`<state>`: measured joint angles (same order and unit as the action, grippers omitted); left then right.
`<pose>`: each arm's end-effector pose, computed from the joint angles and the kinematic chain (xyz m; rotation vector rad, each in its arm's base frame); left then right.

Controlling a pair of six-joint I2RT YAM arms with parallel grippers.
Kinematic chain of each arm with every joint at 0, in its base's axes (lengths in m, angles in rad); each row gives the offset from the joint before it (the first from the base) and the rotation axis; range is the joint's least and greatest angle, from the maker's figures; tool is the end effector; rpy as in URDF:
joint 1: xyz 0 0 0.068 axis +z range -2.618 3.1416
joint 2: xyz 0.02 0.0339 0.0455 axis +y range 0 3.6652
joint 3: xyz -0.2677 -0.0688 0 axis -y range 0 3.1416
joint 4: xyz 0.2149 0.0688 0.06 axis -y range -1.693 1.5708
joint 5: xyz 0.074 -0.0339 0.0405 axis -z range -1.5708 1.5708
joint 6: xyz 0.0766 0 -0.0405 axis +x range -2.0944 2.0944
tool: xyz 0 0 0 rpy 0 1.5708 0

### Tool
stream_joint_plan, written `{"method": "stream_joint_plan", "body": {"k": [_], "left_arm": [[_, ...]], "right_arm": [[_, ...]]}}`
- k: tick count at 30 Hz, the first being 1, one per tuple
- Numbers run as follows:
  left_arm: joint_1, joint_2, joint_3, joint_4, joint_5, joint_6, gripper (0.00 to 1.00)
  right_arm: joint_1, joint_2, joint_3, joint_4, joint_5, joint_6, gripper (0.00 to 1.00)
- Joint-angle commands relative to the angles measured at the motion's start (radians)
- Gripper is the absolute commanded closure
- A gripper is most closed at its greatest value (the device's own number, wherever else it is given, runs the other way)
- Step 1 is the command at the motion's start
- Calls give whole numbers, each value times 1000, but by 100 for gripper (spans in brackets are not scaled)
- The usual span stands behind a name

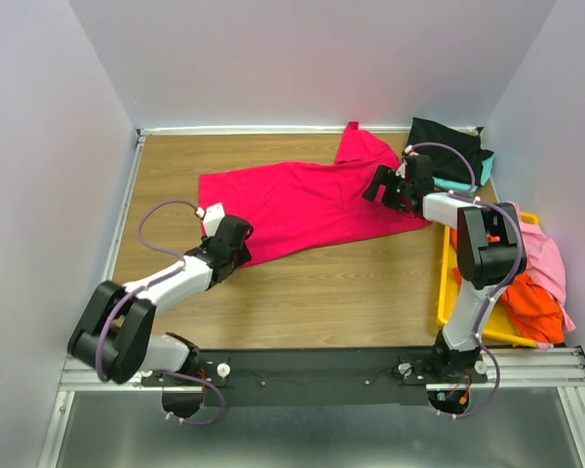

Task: Fold and stack the t-shirts
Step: Fold the tshirt

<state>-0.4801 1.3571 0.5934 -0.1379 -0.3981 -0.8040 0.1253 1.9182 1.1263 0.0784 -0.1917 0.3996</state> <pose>0.2351 -0.0890 0.1564 -0.5475 2.3180 -0.1108 0.4125 0.0667 0.1568 0.2158 2.3073 0.4895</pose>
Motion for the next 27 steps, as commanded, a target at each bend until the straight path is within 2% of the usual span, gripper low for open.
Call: {"method": "stream_joint_plan", "body": {"k": [1, 6, 8, 14, 27], "left_arm": [[-6, -122, 29, -54, -10, -27, 44], [18, -199, 68, -85, -133, -50, 43], [72, -185, 59, -56, -146, -46, 43], [184, -109, 16, 82, -9, -21, 44], [224, 65, 29, 93, -44, -43, 47]], "right_arm": [[5, -5, -8, -37, -20, -10, 2], [7, -10, -8, -37, -23, -10, 2], [7, -12, -11, -37, -23, -10, 2], [13, -13, -11, -37, -26, -12, 2], [13, -12, -19, -35, -23, -16, 2]]}}
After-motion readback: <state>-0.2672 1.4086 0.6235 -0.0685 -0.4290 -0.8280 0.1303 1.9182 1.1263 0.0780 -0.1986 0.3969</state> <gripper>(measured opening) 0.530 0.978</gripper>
